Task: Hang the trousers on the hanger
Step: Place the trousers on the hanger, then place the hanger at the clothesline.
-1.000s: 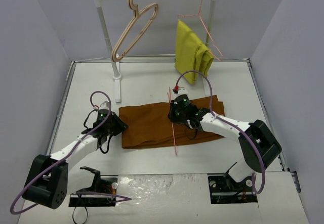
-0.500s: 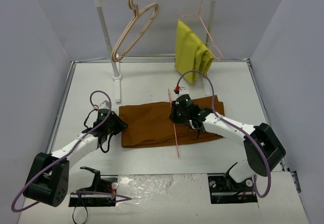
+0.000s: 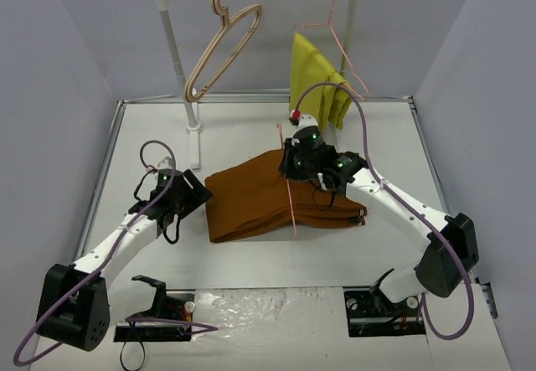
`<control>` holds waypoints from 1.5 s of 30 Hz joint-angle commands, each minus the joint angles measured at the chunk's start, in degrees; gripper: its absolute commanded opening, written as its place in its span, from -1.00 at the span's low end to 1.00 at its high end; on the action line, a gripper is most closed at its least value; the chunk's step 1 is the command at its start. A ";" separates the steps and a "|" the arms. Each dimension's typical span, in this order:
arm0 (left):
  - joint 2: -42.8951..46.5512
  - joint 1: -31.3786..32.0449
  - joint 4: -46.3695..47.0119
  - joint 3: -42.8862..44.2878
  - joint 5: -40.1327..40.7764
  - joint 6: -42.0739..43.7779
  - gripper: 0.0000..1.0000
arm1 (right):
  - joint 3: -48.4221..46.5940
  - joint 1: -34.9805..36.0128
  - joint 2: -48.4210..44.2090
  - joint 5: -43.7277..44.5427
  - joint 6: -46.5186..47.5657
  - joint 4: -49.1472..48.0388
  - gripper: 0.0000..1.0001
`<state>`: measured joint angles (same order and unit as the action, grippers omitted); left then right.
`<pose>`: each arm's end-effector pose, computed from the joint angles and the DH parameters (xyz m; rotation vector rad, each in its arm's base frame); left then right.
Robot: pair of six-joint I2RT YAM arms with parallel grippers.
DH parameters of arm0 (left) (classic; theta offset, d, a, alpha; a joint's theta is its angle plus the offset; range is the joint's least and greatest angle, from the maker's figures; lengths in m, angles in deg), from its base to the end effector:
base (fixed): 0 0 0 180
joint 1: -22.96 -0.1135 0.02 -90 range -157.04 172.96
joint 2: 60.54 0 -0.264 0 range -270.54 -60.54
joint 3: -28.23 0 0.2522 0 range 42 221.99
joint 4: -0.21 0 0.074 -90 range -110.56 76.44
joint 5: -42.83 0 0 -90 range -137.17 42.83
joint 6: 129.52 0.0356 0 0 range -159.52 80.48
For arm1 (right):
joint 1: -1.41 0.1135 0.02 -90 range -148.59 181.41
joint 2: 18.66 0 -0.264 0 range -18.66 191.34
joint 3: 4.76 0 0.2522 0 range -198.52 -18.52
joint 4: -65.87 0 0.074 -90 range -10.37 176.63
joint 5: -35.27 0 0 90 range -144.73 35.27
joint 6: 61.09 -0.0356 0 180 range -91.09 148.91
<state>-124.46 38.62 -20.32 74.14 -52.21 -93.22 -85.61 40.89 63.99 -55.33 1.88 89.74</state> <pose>0.2200 -0.0649 0.2044 -0.7185 2.2372 -0.7292 0.2599 0.2146 0.3199 -0.2346 2.0868 0.7334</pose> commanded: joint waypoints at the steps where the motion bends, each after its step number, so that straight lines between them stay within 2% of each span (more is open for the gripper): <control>1: 2.66 -0.37 -10.62 10.73 2.93 1.57 0.22 | -12.08 -0.37 -3.64 2.71 2.23 1.92 -1.00; 5: 3.01 -0.28 -15.38 19.96 0.65 3.77 0.31 | -29.09 -0.37 -0.22 4.46 4.52 8.24 -1.00; 8: 2.92 -0.10 -17.84 28.22 -3.30 5.35 0.34 | -37.38 -0.37 3.12 5.17 4.62 13.70 -1.00; 14: 3.28 3.66 -17.59 38.59 -9.46 4.39 0.36 | -39.17 -0.11 4.97 6.66 1.11 14.06 -1.00; 17: 2.93 9.90 -14.16 41.32 -8.33 3.07 0.37 | -38.56 1.73 5.76 10.35 0.57 13.97 -1.00; 19: 2.40 15.59 -11.00 42.39 -7.19 2.89 0.38 | -38.55 2.96 6.47 12.29 -0.30 13.97 -1.00; 26: -2.78 27.83 -4.23 44.32 -3.14 3.51 0.38 | -39.52 4.90 8.22 15.19 -3.38 13.36 -1.00; 34: -4.72 31.45 -2.82 42.74 -0.33 3.33 0.26 | -41.01 5.87 8.14 15.81 -4.88 12.22 -1.00; 45: -8.68 32.59 -1.32 40.99 3.81 4.03 -0.17 | -39.96 7.18 7.88 14.67 -7.07 10.64 -1.00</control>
<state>-133.09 70.51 -24.28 115.60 -50.02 -89.50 -122.95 47.47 73.08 -41.95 -3.30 107.40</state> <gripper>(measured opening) 0.430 0.022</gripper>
